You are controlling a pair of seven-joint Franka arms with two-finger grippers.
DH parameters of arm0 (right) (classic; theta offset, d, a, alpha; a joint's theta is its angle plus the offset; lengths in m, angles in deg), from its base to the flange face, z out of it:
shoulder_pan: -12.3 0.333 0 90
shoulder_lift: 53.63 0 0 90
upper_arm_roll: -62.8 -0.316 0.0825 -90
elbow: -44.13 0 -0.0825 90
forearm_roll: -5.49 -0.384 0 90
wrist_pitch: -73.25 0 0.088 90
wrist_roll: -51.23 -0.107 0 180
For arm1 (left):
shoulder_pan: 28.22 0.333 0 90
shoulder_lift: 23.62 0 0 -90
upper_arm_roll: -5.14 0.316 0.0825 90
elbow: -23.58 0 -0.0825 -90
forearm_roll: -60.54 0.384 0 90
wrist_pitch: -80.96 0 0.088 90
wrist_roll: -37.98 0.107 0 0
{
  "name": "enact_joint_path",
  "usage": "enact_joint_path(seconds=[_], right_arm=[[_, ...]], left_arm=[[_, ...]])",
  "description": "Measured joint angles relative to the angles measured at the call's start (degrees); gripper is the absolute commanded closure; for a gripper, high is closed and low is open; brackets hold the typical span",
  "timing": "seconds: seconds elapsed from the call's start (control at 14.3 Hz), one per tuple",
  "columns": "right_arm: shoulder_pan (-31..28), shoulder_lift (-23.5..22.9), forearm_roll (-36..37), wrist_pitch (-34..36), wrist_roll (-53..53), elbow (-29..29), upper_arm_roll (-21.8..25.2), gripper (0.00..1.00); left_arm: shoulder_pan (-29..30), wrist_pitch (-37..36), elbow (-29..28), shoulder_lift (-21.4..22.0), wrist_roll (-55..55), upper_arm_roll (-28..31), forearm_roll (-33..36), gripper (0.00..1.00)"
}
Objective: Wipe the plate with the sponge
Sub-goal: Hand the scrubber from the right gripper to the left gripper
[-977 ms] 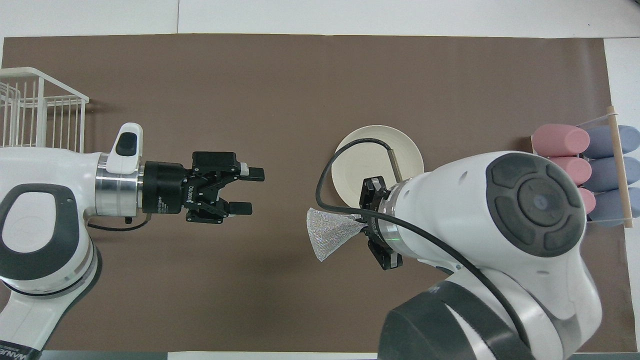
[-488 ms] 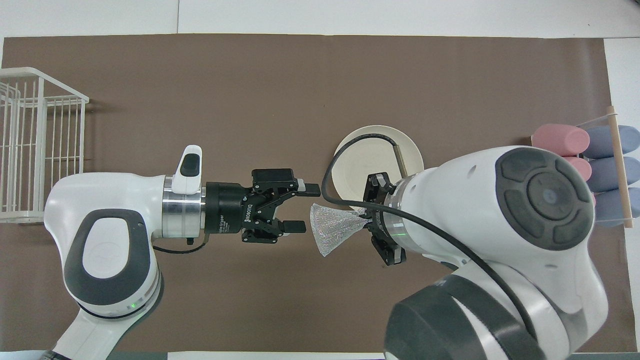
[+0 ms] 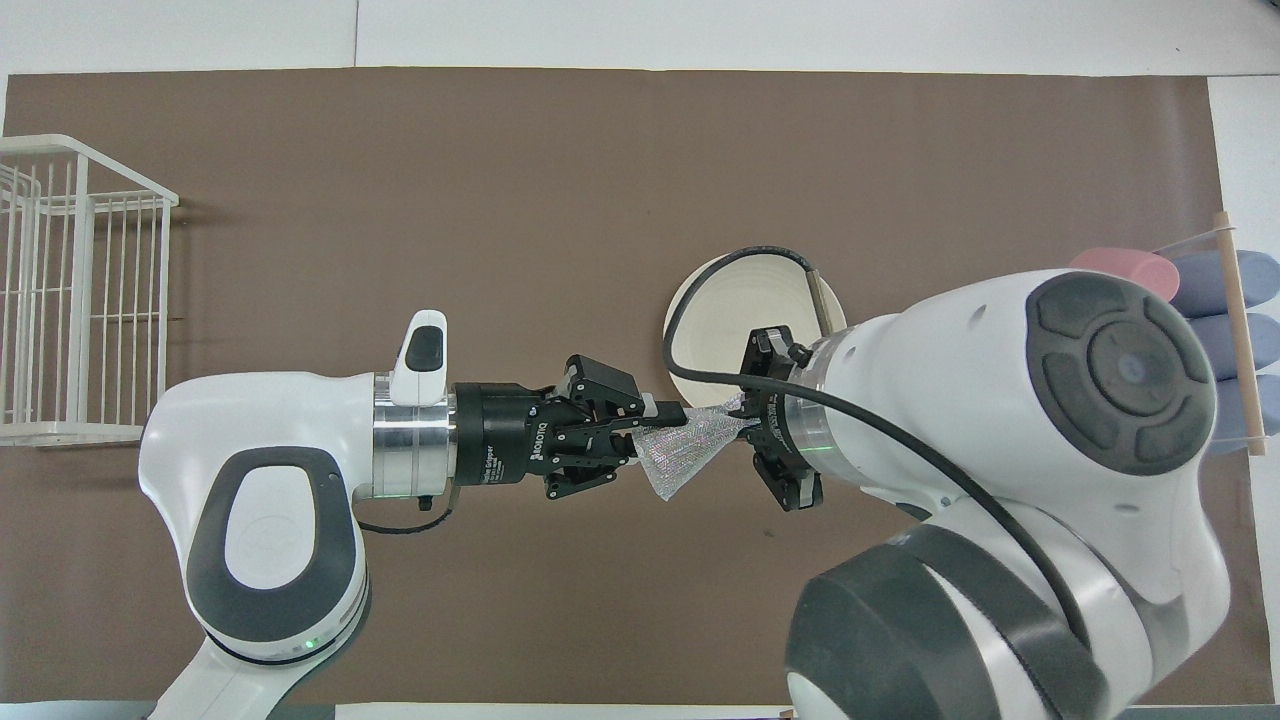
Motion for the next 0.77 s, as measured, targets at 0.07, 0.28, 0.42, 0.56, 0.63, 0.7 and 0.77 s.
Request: enact_joint_path(seconds=[0.07,0.28,0.42,0.56,0.63,0.7,0.77], right_arm=[[0.0,0.0,0.0,0.0,0.0,0.0,0.0,1.0],[0.0,0.0,0.0,0.0,0.0,0.0,-0.1,0.82],[0.0,0.0,0.1,0.0,1.2,0.0,0.0,0.37],[-0.3,0.0,1.8,0.6,5.4,0.0,0.1,0.0],[-0.9,0.0,2.7,1.3,8.4,0.0,0.2,0.0],[-1.7,0.0,3.1,1.9,11.5,0.0,0.2,0.0],[-2.5,0.1,3.3,2.5,14.2,0.0,0.3,0.0]], left_arm=[[0.0,0.1,0.1,0.1,-0.7,0.1,-0.1,1.0],[0.0,0.3,0.2,0.2,-3.0,0.2,-0.3,1.0],[0.0,0.4,0.3,0.2,-3.7,0.2,-0.3,1.0],[0.0,0.4,0.4,0.2,-4.2,0.3,-0.3,1.0],[0.0,0.5,0.4,0.3,-4.5,0.3,-0.3,1.0],[0.0,0.5,0.4,0.3,-4.6,0.4,-0.3,1.0],[0.0,0.5,0.4,0.4,-4.7,0.4,-0.3,1.0]])
